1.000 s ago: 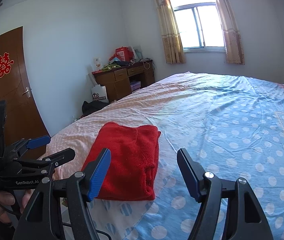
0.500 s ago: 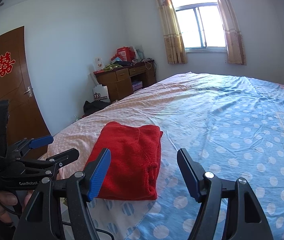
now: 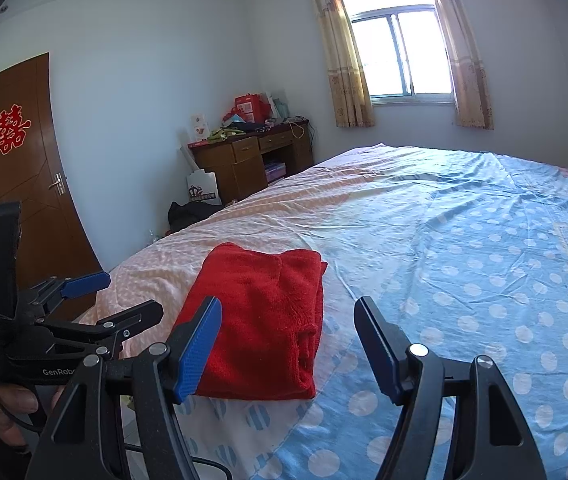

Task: Fold small clothes

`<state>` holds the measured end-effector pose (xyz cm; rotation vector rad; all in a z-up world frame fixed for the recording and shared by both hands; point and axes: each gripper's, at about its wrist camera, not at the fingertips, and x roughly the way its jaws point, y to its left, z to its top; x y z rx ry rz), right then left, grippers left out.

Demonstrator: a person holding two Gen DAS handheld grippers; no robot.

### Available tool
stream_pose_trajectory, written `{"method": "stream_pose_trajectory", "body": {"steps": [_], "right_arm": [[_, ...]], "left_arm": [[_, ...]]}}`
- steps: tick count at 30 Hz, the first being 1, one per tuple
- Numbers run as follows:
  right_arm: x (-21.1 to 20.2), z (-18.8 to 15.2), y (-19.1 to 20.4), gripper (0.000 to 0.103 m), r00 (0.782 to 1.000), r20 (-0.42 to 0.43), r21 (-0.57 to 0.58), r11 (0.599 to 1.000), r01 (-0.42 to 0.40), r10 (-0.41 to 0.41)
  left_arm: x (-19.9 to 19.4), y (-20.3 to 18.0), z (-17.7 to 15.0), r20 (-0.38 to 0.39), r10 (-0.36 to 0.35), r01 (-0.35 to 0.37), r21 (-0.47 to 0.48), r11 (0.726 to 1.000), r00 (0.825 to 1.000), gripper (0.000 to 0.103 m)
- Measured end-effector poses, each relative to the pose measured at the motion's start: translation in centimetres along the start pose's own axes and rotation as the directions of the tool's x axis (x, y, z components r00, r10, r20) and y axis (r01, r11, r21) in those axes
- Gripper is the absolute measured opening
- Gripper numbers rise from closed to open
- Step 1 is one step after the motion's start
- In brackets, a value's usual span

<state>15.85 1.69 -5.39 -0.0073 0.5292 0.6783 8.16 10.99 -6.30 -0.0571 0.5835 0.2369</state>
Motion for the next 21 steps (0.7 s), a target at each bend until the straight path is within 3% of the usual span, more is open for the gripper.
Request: {"method": "stream_pose_trajectory", "body": {"steps": [21], "right_arm": [[-1.4,0.0,0.7,0.07,0.999,0.052,-0.031,1.0,0.0,0.001]], "left_arm": [[-0.5,0.0,0.5,0.016,0.016,-0.016,0.018,1.0,1.0,0.103]]}}
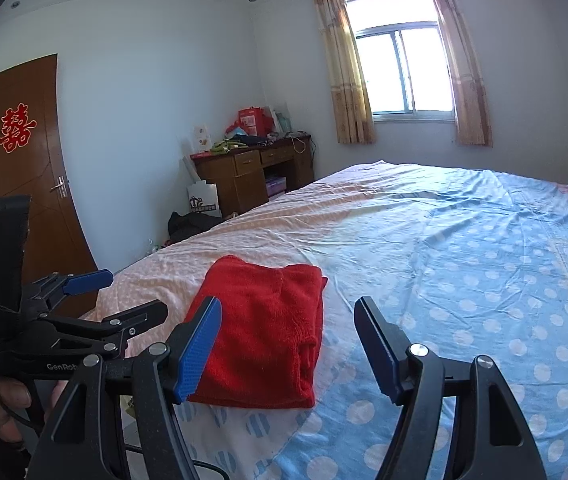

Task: Fold small clothes

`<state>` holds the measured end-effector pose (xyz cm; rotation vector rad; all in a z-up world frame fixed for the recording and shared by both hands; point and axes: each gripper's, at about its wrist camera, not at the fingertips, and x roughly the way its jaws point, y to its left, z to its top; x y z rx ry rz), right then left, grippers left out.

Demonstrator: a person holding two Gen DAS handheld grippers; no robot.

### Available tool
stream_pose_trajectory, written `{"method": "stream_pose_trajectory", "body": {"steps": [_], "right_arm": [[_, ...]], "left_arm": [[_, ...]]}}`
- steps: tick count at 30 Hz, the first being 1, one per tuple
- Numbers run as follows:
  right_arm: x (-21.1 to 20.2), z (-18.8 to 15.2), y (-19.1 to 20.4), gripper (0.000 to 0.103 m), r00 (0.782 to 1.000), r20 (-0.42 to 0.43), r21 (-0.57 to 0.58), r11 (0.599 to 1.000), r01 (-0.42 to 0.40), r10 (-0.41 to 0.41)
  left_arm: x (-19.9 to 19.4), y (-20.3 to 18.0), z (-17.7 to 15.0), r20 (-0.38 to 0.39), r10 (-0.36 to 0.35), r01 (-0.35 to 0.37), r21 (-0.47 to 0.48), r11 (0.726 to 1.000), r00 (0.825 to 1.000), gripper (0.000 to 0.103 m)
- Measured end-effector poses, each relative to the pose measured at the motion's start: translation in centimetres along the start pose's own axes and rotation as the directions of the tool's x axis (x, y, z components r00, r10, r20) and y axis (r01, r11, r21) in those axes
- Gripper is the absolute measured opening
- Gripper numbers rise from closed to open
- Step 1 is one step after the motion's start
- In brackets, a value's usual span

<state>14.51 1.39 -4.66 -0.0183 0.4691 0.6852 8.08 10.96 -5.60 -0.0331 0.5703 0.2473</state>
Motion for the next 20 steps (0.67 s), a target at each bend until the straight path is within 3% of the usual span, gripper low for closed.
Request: {"method": "stream_pose_trajectory", "body": {"steps": [20], "right_arm": [[0.17,-0.23,0.29,0.07,1.0,-0.01,-0.01,1.0,-0.009,0.009]], "left_arm": [[0.55,0.5,-0.28,0.007,0.027,-0.027,0.007,1.0,1.0,0.103]]}}
